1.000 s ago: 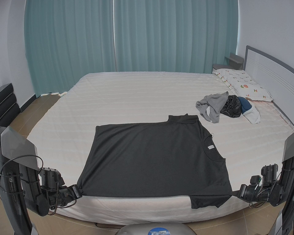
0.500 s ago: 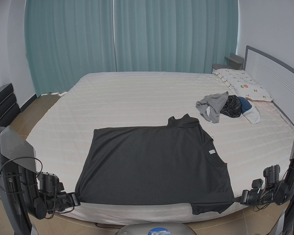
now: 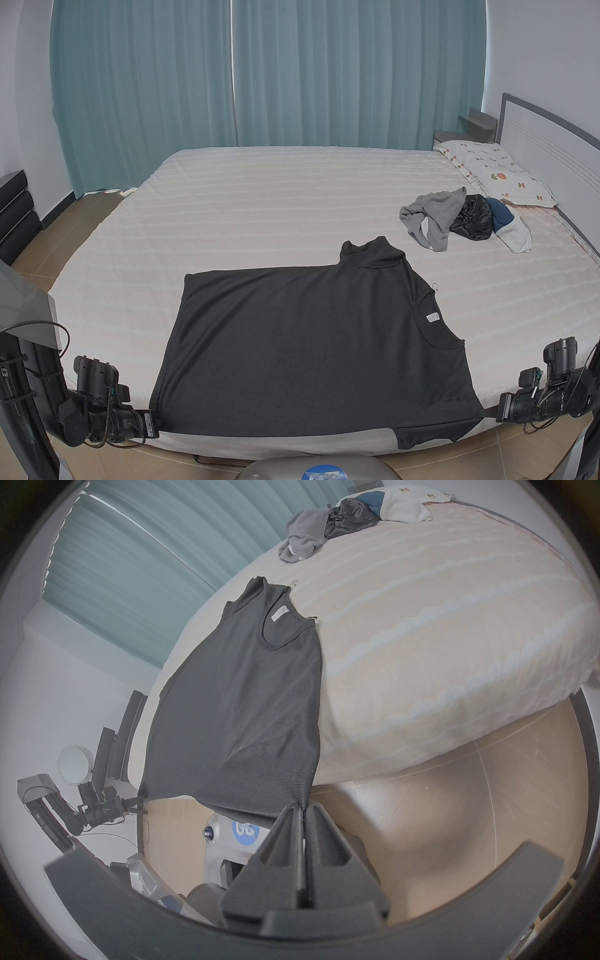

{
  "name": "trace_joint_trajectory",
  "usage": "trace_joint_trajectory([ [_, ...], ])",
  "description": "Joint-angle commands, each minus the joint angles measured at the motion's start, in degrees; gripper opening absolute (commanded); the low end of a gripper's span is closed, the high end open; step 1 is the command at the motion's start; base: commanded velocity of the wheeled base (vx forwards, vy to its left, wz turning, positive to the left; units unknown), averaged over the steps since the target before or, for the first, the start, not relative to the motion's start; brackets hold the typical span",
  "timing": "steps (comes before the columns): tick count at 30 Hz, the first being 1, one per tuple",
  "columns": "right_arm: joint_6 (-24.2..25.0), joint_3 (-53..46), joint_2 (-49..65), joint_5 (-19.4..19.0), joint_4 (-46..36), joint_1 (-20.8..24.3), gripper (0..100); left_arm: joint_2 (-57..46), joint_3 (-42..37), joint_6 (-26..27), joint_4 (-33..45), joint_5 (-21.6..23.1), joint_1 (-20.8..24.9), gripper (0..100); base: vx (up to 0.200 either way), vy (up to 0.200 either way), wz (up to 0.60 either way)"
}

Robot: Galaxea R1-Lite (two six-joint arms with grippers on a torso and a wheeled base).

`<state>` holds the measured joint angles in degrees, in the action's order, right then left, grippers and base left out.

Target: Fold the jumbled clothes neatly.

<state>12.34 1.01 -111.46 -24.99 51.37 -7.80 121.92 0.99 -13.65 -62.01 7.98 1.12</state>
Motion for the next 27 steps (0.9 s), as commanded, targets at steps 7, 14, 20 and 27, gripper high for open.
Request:
trace_joint_trajectory([
  [7, -6.3, -1.0, 7.5, 0.0, -9.7, -0.3, 0, -5.4, -0.9, 4.0, 7.7, -0.4, -0.4, 0, 0.0, 0.0, 0.0],
  [14, -7.4, -1.0, 9.1, 0.0, -11.9, -0.5, 0, -7.6, -0.8, 8.3, 14.4, -0.3, -0.7, 0, 0.0, 0.0, 0.0],
  [20, -9.6, -1.0, 11.5, -0.1, -13.9, -0.5, 0, -9.2, -0.8, 7.9, 13.9, -0.4, -0.9, 0, 0.0, 0.0, 0.0],
  [27, -8.8, 3.2, 12.9, -0.7, -12.8, -0.5, 0, -12.8, 1.4, 3.5, 10.2, 0.2, -2.5, 0, 0.0, 0.0, 0.0],
])
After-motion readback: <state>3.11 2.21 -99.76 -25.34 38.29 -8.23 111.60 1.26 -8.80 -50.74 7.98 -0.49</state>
